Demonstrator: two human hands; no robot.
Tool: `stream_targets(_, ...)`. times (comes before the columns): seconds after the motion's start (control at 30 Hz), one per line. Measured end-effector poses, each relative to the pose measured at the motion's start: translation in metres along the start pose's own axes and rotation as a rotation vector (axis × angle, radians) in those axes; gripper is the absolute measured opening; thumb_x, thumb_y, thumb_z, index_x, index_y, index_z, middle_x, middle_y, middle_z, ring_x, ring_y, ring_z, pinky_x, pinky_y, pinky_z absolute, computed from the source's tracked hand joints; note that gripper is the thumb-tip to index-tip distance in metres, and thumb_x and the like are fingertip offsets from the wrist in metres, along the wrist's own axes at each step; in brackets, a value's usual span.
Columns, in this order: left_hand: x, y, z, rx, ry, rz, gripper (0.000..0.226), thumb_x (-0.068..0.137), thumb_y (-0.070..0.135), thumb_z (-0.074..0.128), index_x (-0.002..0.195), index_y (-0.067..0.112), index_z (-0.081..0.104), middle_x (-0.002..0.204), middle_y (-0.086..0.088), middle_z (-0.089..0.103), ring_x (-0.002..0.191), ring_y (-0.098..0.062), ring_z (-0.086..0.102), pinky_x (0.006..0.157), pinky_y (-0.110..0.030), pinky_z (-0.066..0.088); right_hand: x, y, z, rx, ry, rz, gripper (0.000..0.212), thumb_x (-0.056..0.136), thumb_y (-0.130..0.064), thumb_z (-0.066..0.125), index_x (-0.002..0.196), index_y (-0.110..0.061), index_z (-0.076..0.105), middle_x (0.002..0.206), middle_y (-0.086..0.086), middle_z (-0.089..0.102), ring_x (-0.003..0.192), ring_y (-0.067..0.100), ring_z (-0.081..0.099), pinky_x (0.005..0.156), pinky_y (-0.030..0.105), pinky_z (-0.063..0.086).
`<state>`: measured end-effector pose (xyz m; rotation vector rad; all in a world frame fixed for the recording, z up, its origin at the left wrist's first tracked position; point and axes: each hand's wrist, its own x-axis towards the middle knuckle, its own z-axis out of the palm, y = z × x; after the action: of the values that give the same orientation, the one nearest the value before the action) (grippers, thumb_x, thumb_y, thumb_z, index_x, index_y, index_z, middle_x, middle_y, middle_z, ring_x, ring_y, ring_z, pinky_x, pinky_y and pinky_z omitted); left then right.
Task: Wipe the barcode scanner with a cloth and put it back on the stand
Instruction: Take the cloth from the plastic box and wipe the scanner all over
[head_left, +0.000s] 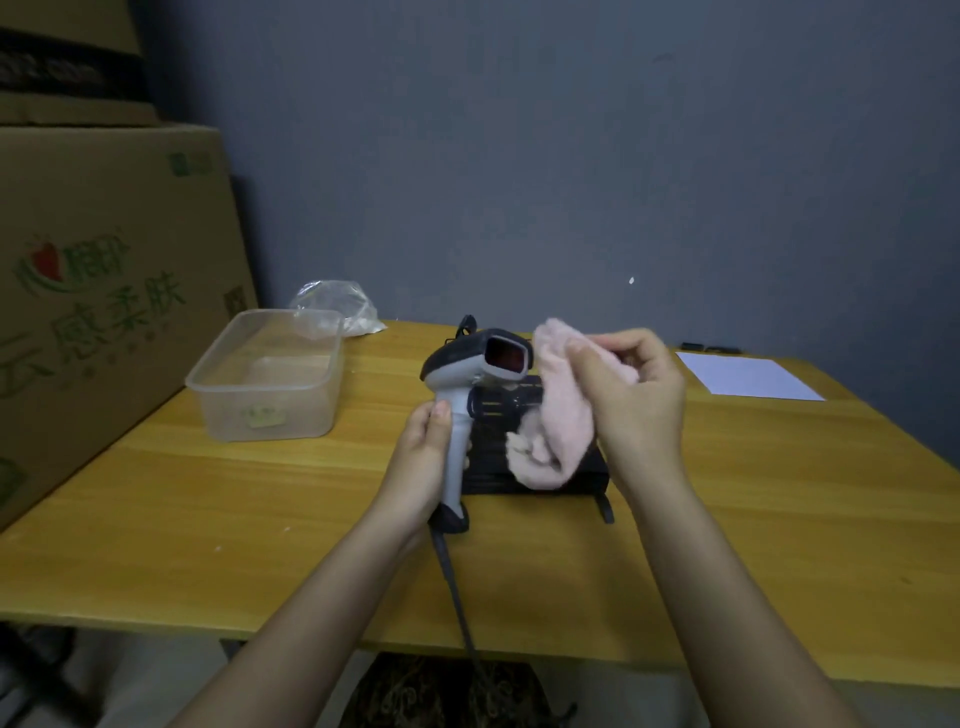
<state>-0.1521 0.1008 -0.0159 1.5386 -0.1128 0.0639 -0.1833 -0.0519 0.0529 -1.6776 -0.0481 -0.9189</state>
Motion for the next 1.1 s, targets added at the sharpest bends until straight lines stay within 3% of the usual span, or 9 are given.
stream_targets(0.1, -0.001, -0.001, -0.001, 0.04, -0.025, 0.009, 0.031, 0.099, 0.037, 0.033, 0.106, 0.014, 0.053, 0.092, -0.006, 0.057, 0.085, -0.02, 0.056, 0.078, -0.039, 0.047, -0.014, 0.003, 0.008, -0.392, -0.202, -0.312, 0.009, 0.08, -0.008, 0.069, 0.075, -0.011, 0.061, 0.077, 0.0, 0.065, 0.075, 0.018, 0.06, 0.062, 0.03, 0.045)
stream_targets(0.23, -0.003, -0.002, -0.001, 0.054, -0.019, 0.044, 0.027, 0.1, 0.033, 0.033, 0.097, 0.014, 0.052, 0.09, -0.011, 0.053, 0.084, -0.023, 0.051, 0.078, -0.039, 0.042, -0.007, -0.003, 0.009, -0.196, -0.156, -0.265, 0.014, 0.079, -0.008, 0.072, 0.075, -0.016, 0.061, 0.08, -0.003, 0.069, 0.079, 0.013, 0.065, 0.071, 0.03, 0.052)
stream_targets(0.33, -0.002, -0.001, 0.0, 0.119, -0.017, 0.069, 0.031, 0.1, 0.037, 0.031, 0.097, 0.015, 0.053, 0.09, -0.012, 0.052, 0.084, -0.024, 0.053, 0.083, -0.048, 0.047, -0.011, -0.007, 0.016, -0.383, -0.189, -0.48, 0.012, 0.076, -0.002, 0.07, 0.076, -0.011, 0.062, 0.081, 0.002, 0.067, 0.081, 0.022, 0.062, 0.069, 0.034, 0.048)
stream_targets(0.43, -0.003, 0.004, 0.001, 0.074, -0.004, 0.038, 0.033, 0.1, 0.036, 0.032, 0.104, 0.011, 0.052, 0.089, -0.007, 0.056, 0.08, -0.018, 0.056, 0.073, -0.037, 0.049, -0.007, -0.004, 0.019, -0.363, -0.256, -0.489, 0.011, 0.076, 0.0, 0.069, 0.078, -0.009, 0.063, 0.083, 0.002, 0.067, 0.083, 0.021, 0.061, 0.071, 0.025, 0.045)
stream_targets(0.53, -0.002, 0.006, -0.004, -0.011, 0.031, 0.014, 0.032, 0.1, 0.036, 0.032, 0.106, 0.013, 0.054, 0.088, -0.004, 0.059, 0.077, -0.017, 0.057, 0.069, -0.028, 0.047, 0.01, 0.015, 0.002, -0.549, -0.147, -0.395, 0.016, 0.078, -0.002, 0.065, 0.072, -0.013, 0.055, 0.072, -0.002, 0.055, 0.077, 0.028, 0.056, 0.059, 0.016, 0.033)
stream_targets(0.67, -0.001, 0.005, 0.002, 0.005, 0.004, 0.016, 0.033, 0.1, 0.033, 0.034, 0.11, 0.007, 0.052, 0.082, -0.002, 0.056, 0.071, -0.014, 0.054, 0.066, -0.027, 0.046, 0.002, 0.009, 0.01, -0.372, -0.144, -0.459, 0.007, 0.079, -0.003, 0.065, 0.078, -0.005, 0.059, 0.082, 0.006, 0.058, 0.079, 0.015, 0.053, 0.066, 0.02, 0.038)
stream_targets(0.8, -0.001, 0.002, 0.005, -0.028, 0.003, -0.039, 0.031, 0.099, 0.036, 0.035, 0.107, 0.011, 0.053, 0.086, -0.005, 0.058, 0.075, -0.017, 0.056, 0.072, -0.032, 0.047, 0.012, 0.018, 0.009, -0.524, -0.136, -0.3, 0.006, 0.077, -0.002, 0.059, 0.075, -0.004, 0.054, 0.076, -0.003, 0.047, 0.078, 0.025, 0.052, 0.059, 0.027, 0.027)
stream_targets(0.97, 0.0, 0.004, 0.007, -0.062, 0.003, -0.077, 0.024, 0.099, 0.035, 0.036, 0.097, 0.016, 0.051, 0.078, -0.002, 0.056, 0.066, -0.014, 0.054, 0.059, -0.024, 0.046, 0.009, 0.015, 0.013, -0.449, -0.213, -0.339, 0.009, 0.078, -0.003, 0.06, 0.079, -0.009, 0.053, 0.084, 0.004, 0.051, 0.079, 0.018, 0.05, 0.064, 0.028, 0.037)
stream_targets(1.1, 0.001, 0.005, 0.008, -0.068, -0.015, -0.102, 0.029, 0.099, 0.036, 0.037, 0.105, 0.012, 0.052, 0.08, -0.003, 0.056, 0.069, -0.015, 0.054, 0.063, -0.027, 0.046, 0.01, 0.016, 0.011, -0.388, -0.181, -0.363, 0.008, 0.076, -0.004, 0.06, 0.079, -0.007, 0.054, 0.083, 0.005, 0.053, 0.077, 0.016, 0.049, 0.063, 0.024, 0.034)
